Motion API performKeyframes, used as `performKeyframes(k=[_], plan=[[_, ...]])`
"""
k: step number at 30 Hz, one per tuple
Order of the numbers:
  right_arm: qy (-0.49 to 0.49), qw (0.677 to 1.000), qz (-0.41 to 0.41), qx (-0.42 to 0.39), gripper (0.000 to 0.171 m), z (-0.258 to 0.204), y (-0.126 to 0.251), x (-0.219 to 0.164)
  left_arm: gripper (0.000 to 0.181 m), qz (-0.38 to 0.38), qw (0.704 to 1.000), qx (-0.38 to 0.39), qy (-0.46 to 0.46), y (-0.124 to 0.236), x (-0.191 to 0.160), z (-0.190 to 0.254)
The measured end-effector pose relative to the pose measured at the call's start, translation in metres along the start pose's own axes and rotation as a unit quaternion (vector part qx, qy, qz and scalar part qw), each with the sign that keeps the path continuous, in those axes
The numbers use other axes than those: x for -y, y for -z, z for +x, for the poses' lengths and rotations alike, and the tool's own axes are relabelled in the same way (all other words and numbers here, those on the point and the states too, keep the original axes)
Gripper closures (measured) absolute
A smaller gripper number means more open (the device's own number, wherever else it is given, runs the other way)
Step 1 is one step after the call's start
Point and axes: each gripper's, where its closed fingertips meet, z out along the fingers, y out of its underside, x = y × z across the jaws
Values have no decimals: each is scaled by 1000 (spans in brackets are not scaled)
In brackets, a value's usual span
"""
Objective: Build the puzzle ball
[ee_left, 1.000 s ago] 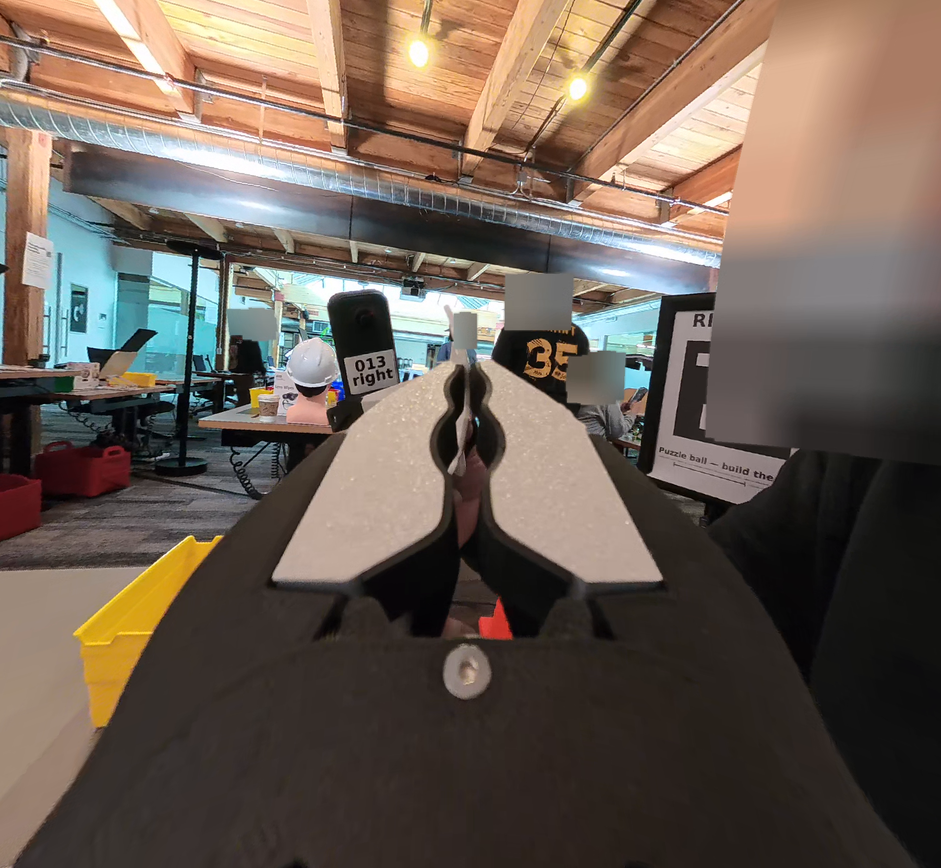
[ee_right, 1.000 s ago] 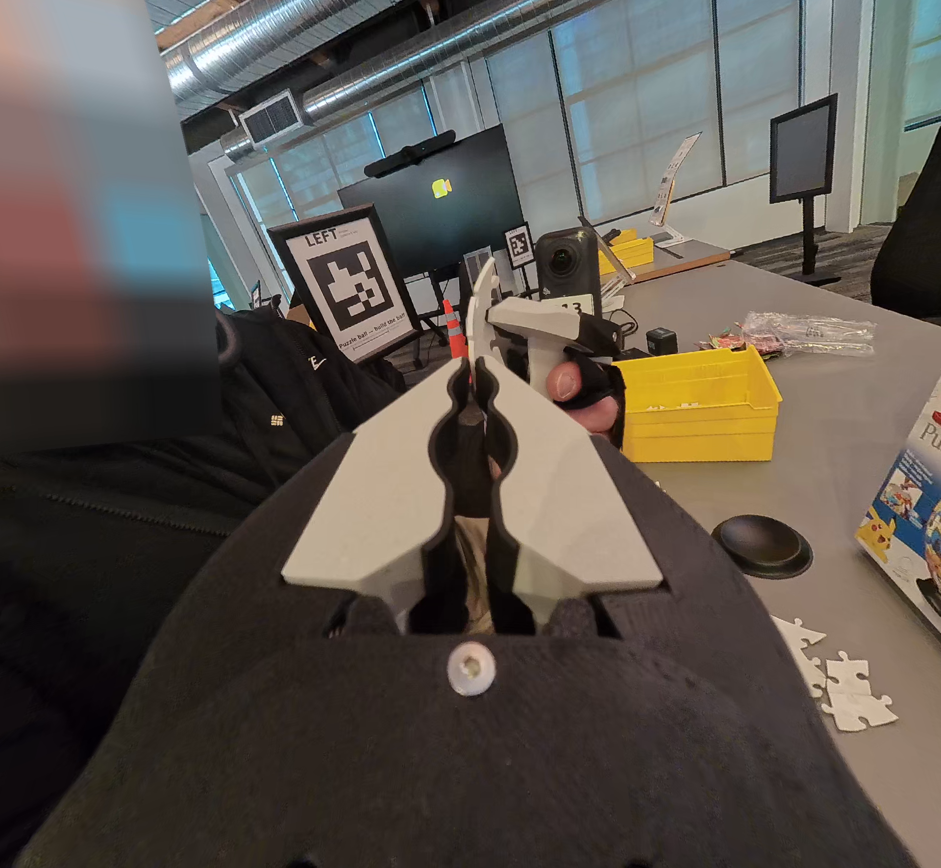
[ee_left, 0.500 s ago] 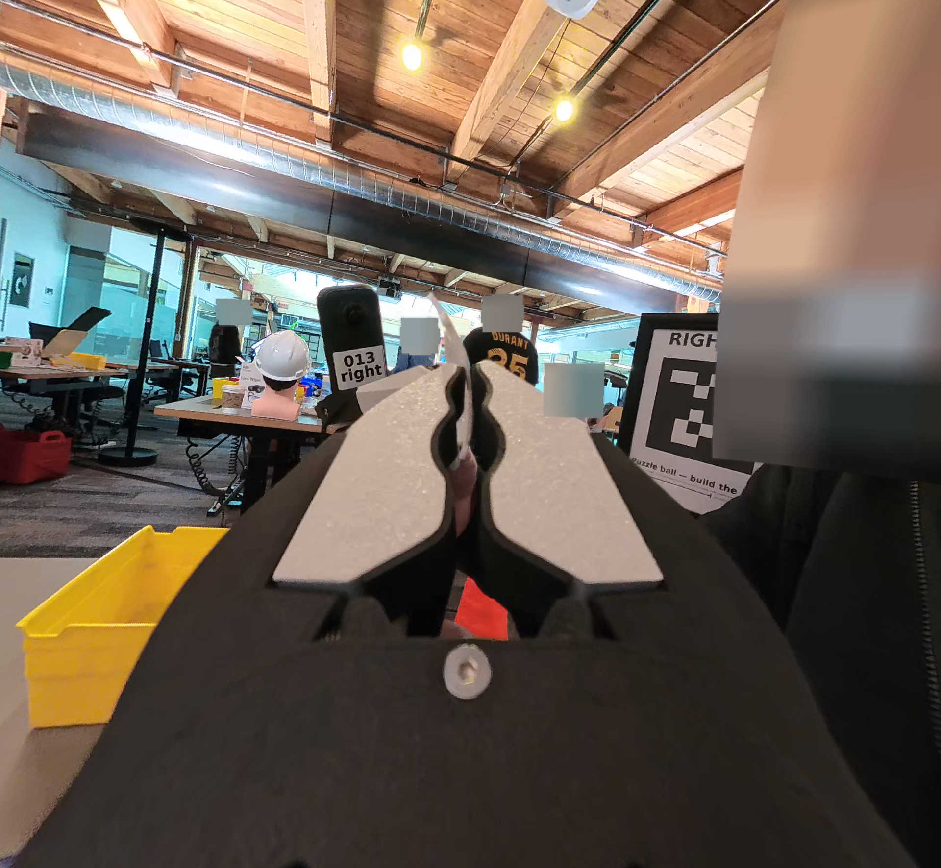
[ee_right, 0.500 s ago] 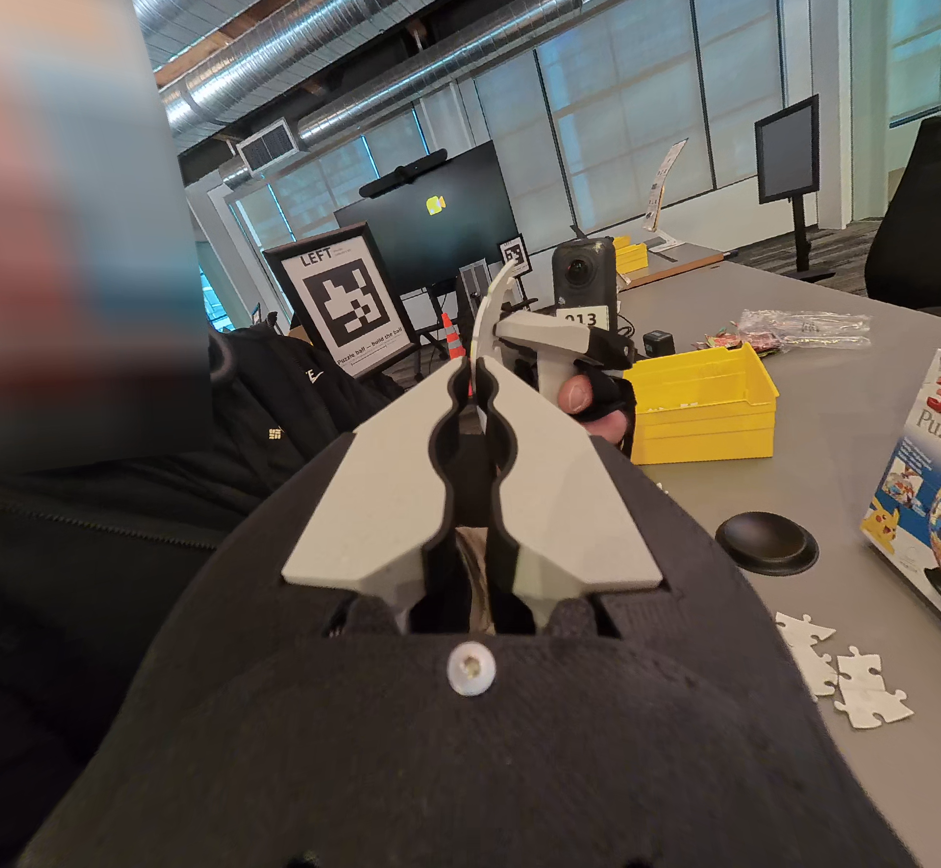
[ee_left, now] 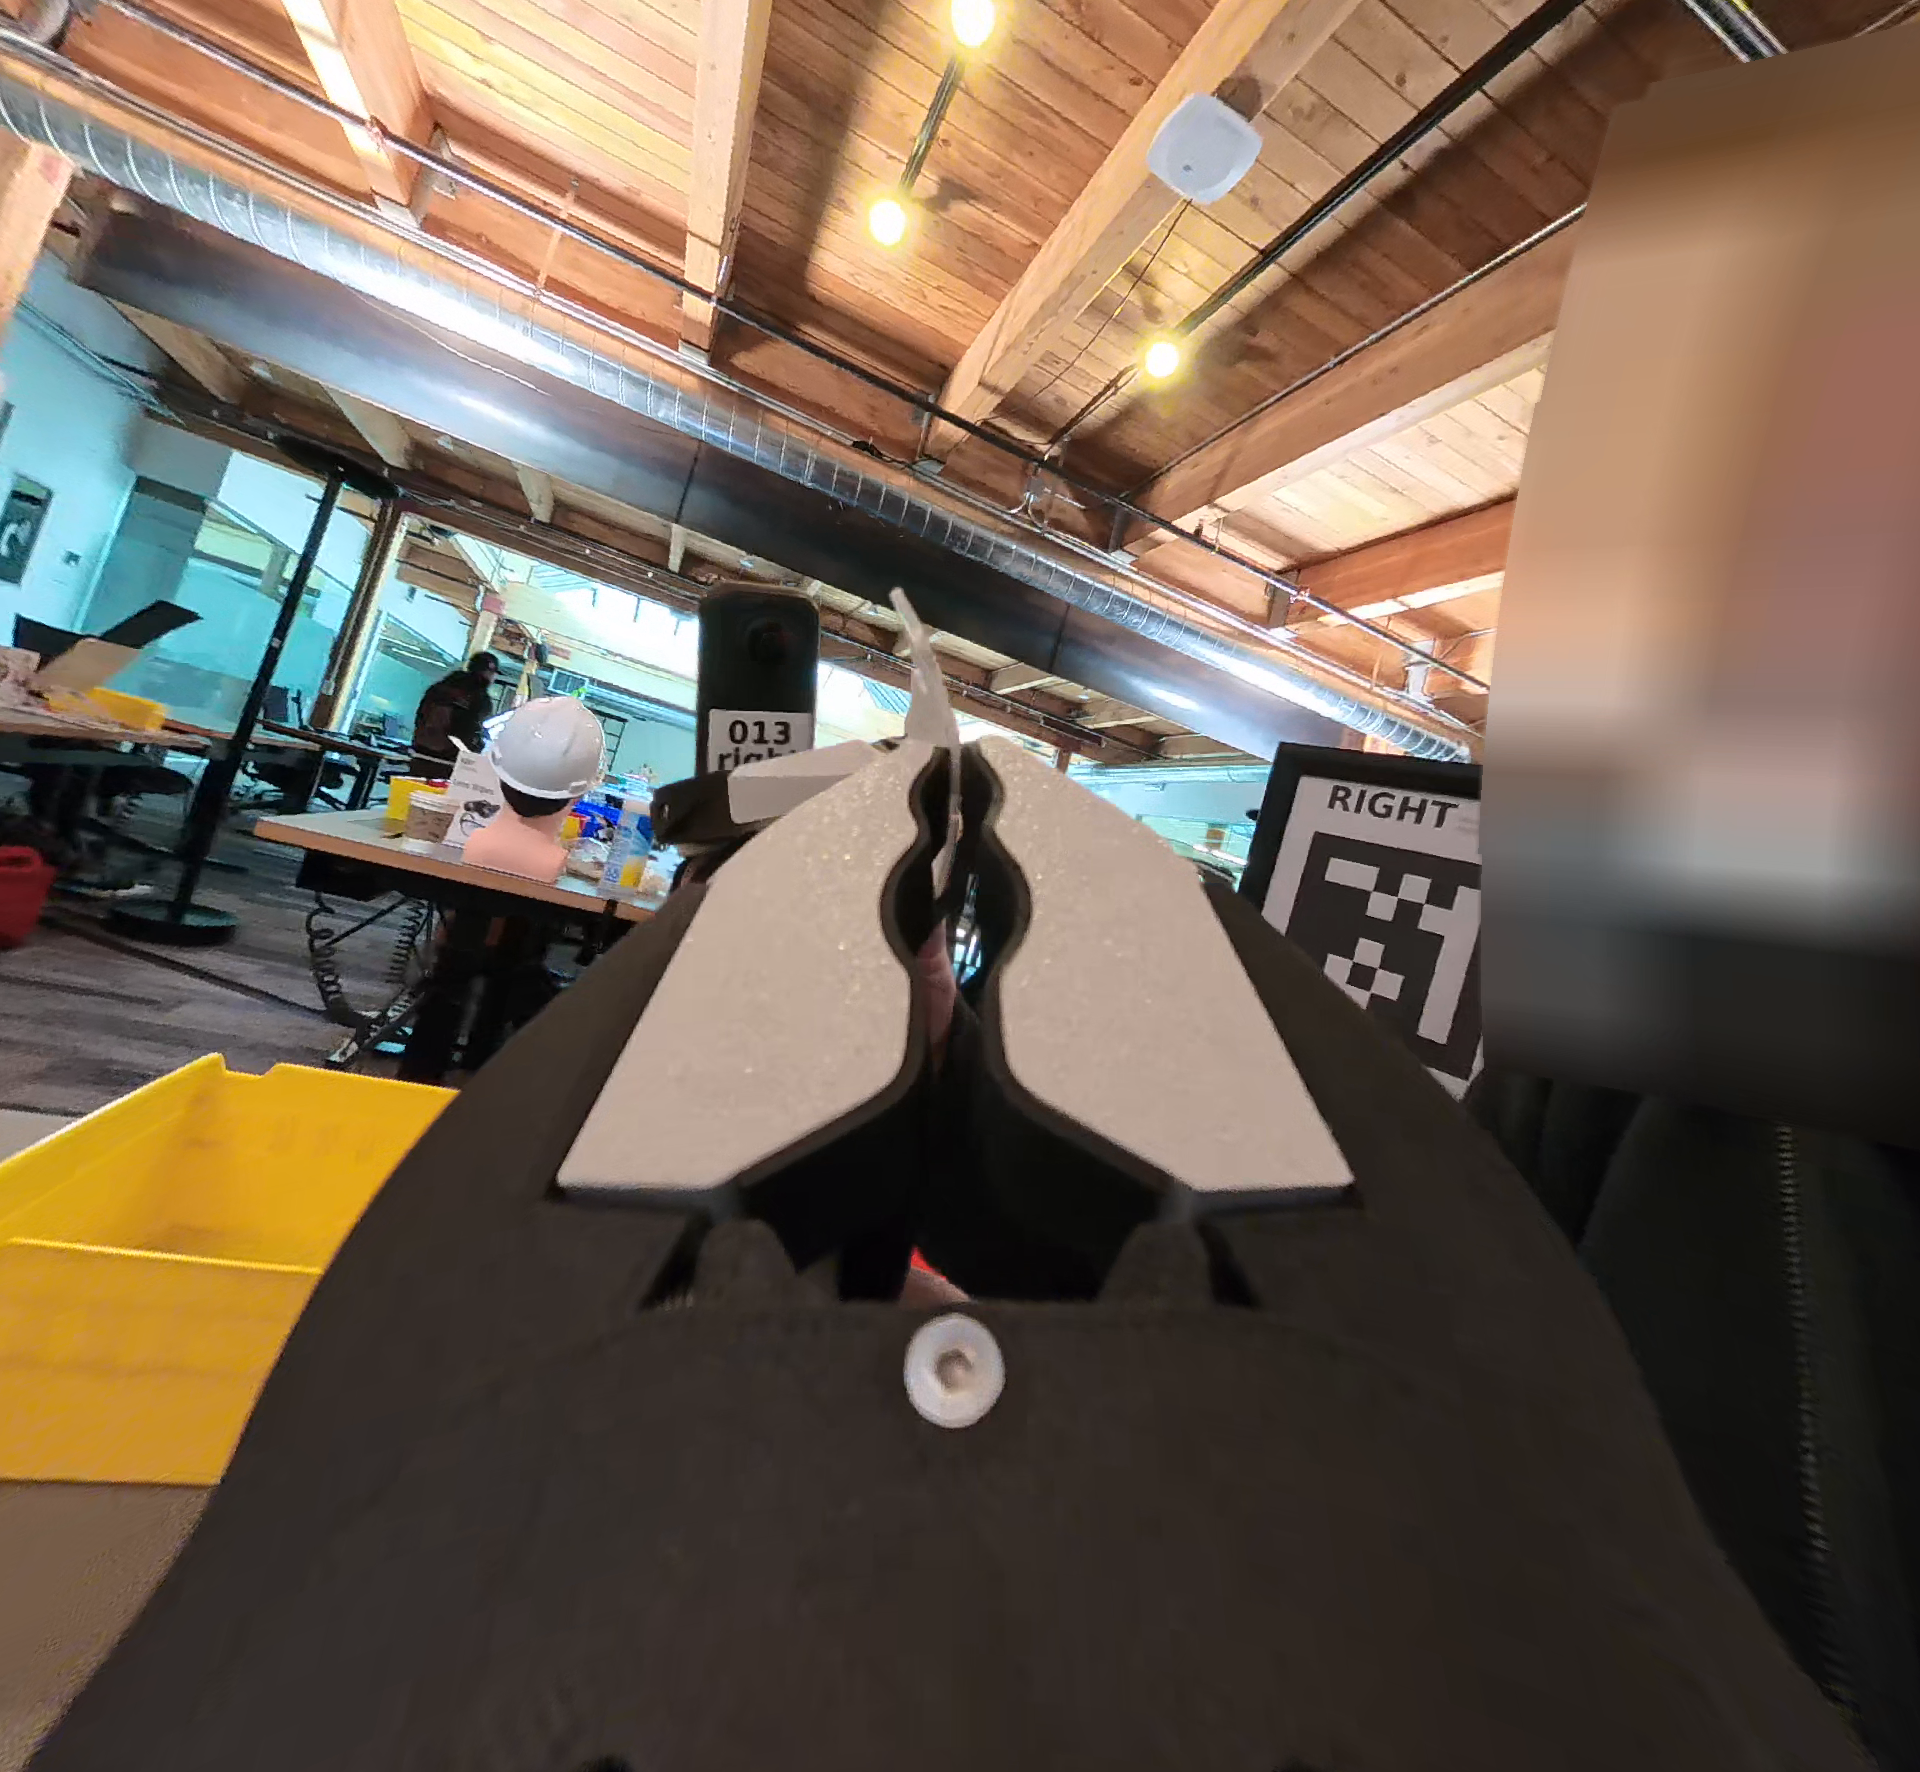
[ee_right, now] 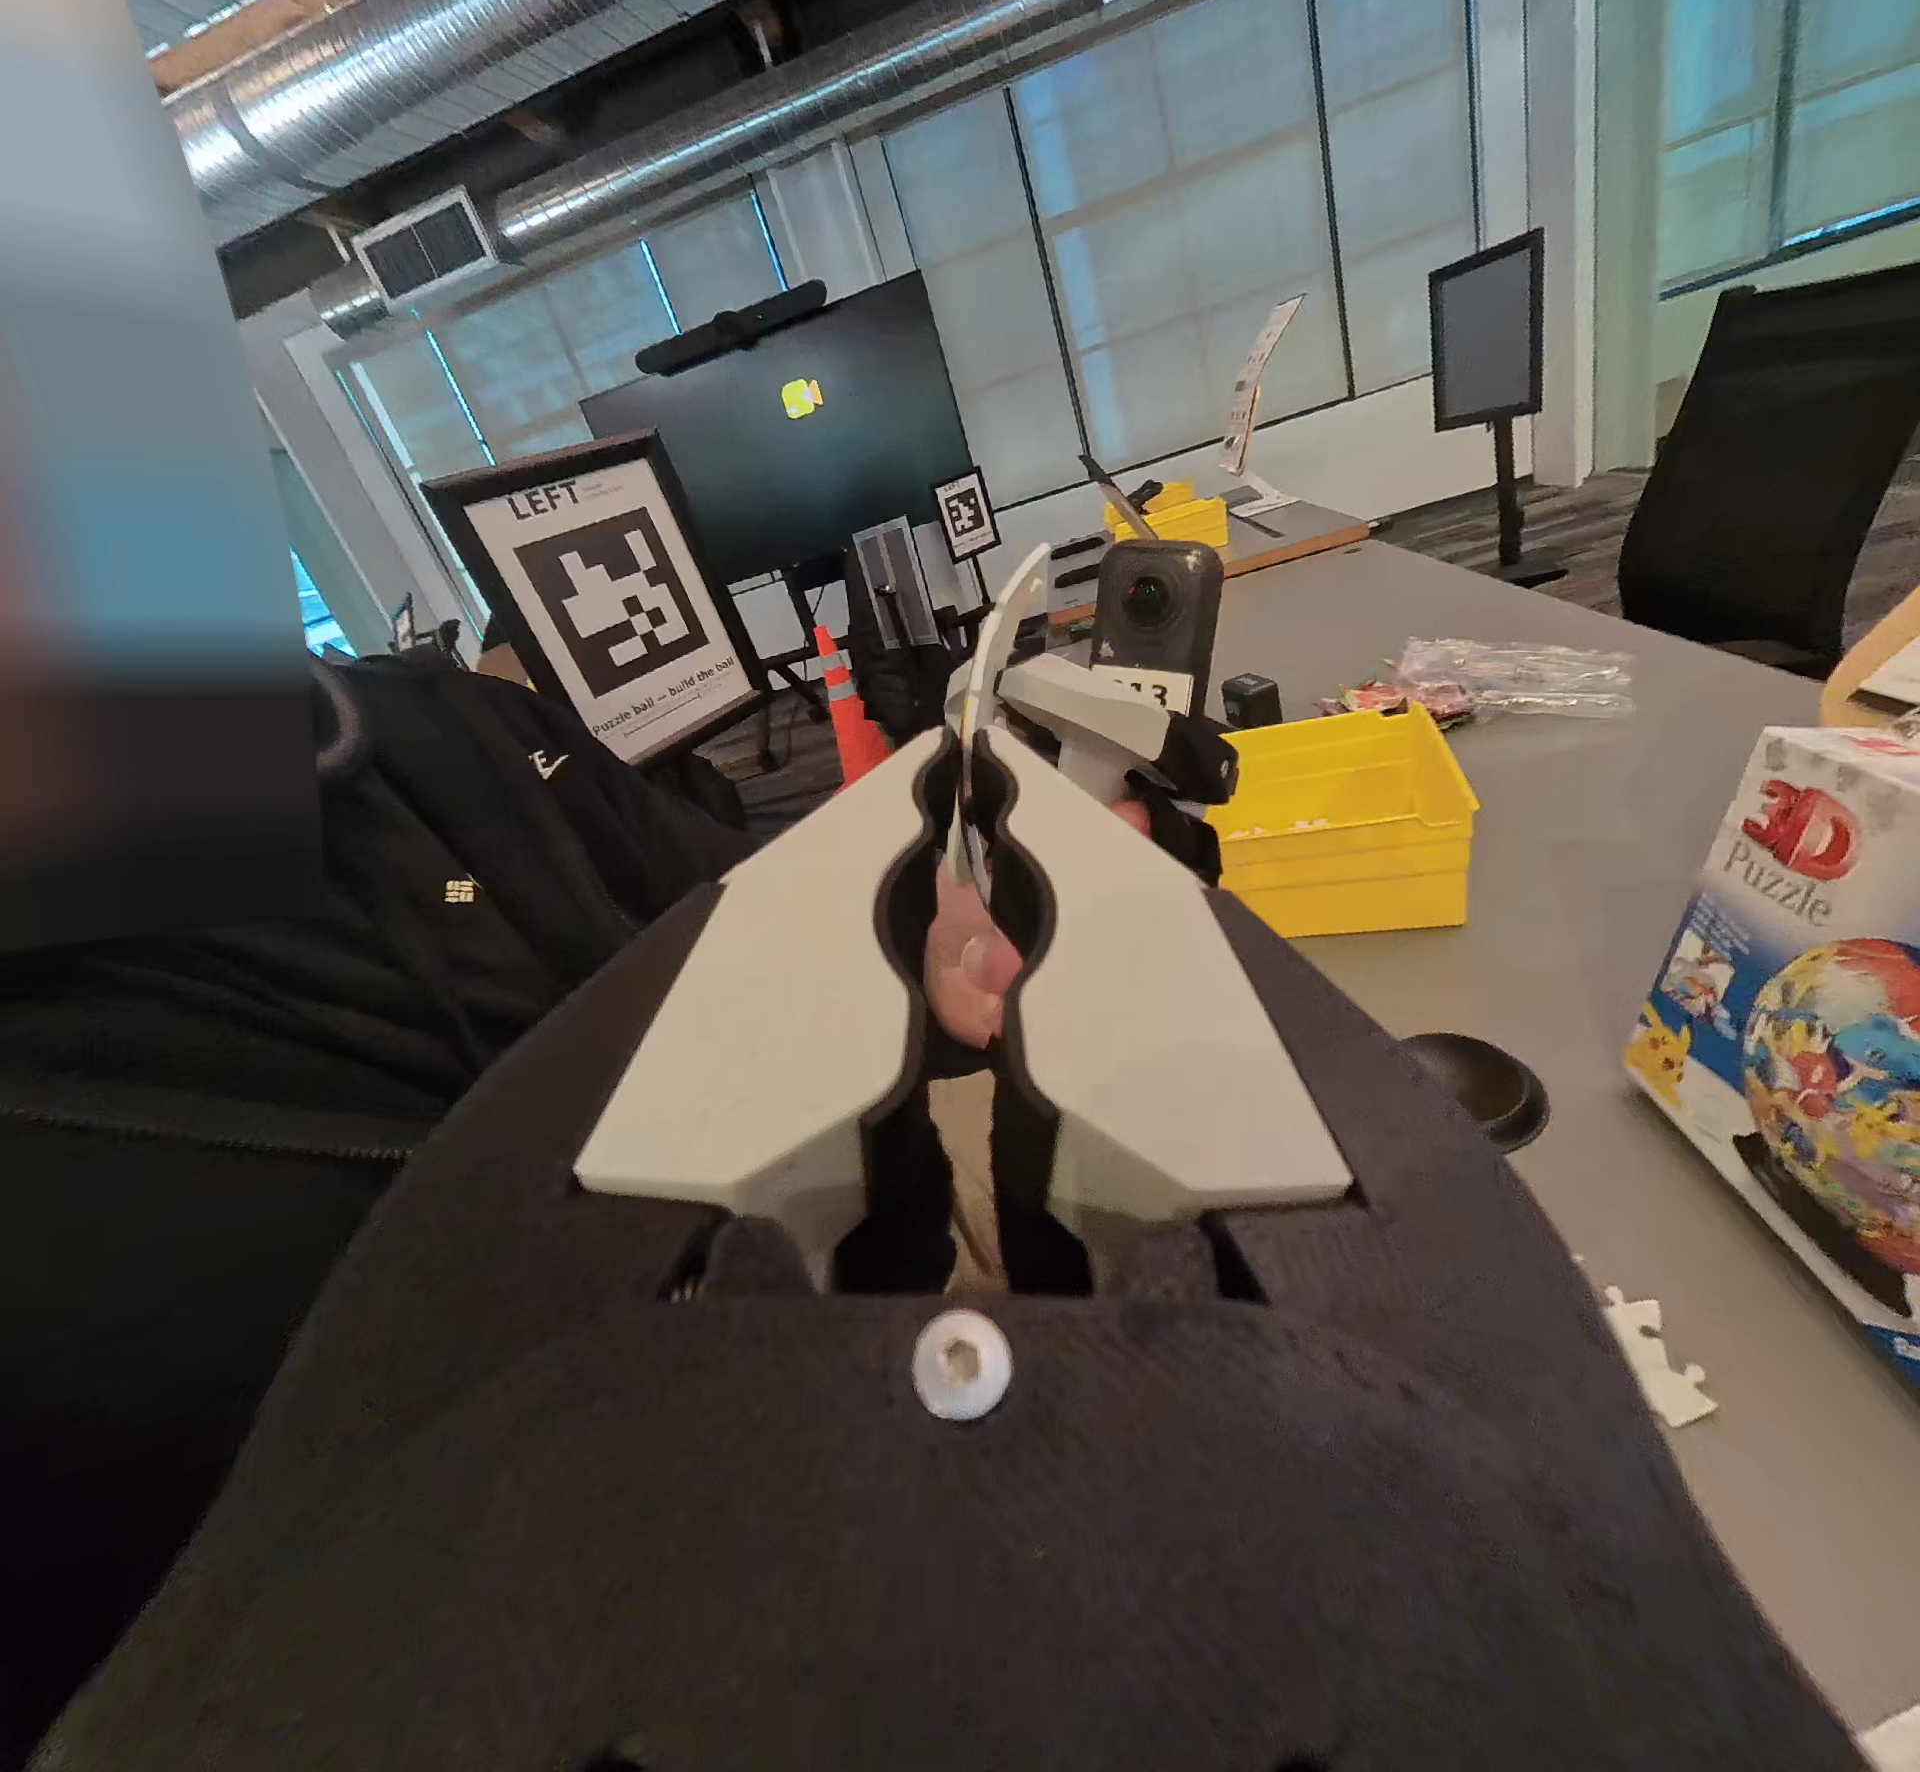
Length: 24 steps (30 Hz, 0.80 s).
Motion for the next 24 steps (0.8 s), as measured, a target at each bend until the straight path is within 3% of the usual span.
performKeyframes(k=[13,17,24], plan=[[67,997,23,-27,171,-1,-5,8,177,42,998,-18,38,-2,9,7],[72,996,32,-33,171,-1,-5,11,167,22,999,-25,41,-5,0,6],[74,996,34,-24,171,-6,-4,13,173,12,998,-38,48,-5,1,6]])
